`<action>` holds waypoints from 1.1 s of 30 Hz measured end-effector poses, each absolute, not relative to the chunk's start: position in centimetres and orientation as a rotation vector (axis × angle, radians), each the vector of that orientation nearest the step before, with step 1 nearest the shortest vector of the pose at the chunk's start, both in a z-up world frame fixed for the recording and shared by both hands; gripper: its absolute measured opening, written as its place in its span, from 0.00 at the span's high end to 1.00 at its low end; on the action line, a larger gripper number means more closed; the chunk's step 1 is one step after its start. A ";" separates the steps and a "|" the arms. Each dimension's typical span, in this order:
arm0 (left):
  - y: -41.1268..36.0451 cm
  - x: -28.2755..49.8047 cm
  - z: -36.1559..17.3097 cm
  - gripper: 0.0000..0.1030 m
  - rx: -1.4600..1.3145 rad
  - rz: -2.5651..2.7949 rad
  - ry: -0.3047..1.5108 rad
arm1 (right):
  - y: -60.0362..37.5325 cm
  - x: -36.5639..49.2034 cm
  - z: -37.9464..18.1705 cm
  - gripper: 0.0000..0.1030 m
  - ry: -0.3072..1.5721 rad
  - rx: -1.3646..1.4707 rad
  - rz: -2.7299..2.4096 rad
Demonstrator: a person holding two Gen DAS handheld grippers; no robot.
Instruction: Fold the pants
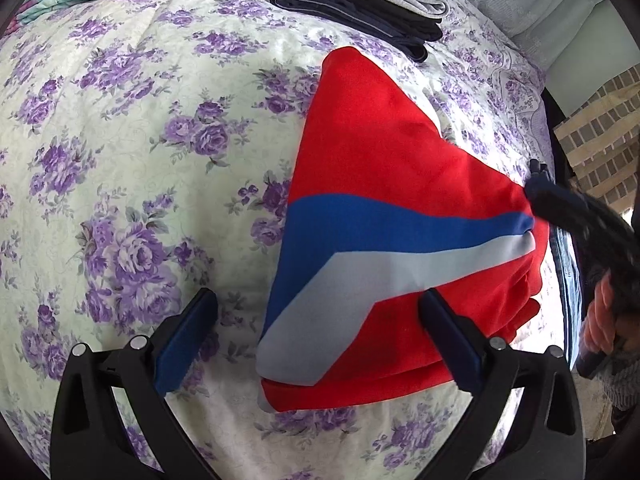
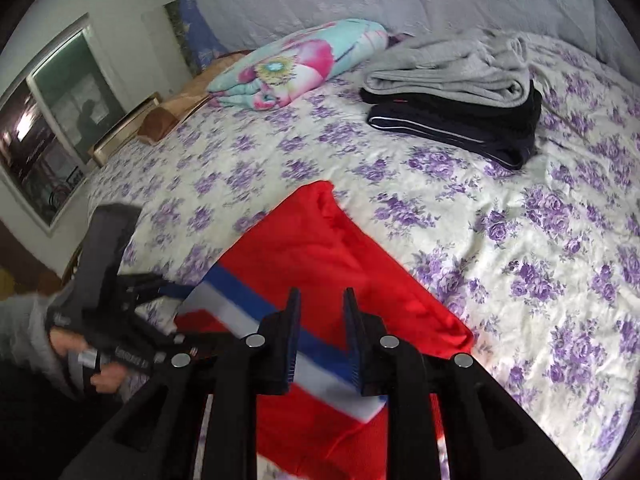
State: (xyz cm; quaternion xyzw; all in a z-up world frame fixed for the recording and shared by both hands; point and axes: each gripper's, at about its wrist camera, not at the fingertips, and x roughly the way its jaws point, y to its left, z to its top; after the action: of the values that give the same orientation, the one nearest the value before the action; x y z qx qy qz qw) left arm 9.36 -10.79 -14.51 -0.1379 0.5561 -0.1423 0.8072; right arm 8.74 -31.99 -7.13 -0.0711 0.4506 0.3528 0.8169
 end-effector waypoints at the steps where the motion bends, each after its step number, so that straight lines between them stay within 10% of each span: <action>1: -10.8 9.5 -14.5 0.04 -0.296 -0.307 1.191 | -31.9 7.1 -7.4 0.78 0.970 -0.175 0.779; 14: -11.0 9.2 -14.4 0.04 -0.272 -0.315 1.196 | -33.4 3.7 -9.8 0.74 1.111 -0.070 0.779; 33: -10.2 7.9 -14.9 0.04 -0.307 -0.317 1.139 | -22.9 23.4 -13.9 0.67 1.233 -0.041 0.604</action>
State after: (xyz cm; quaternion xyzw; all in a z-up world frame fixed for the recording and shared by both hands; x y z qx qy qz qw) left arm 7.86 -10.20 -14.94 -0.1443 0.5350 -0.1486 0.8191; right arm 23.36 -22.91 -13.94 -0.0190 0.5693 0.2788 0.7732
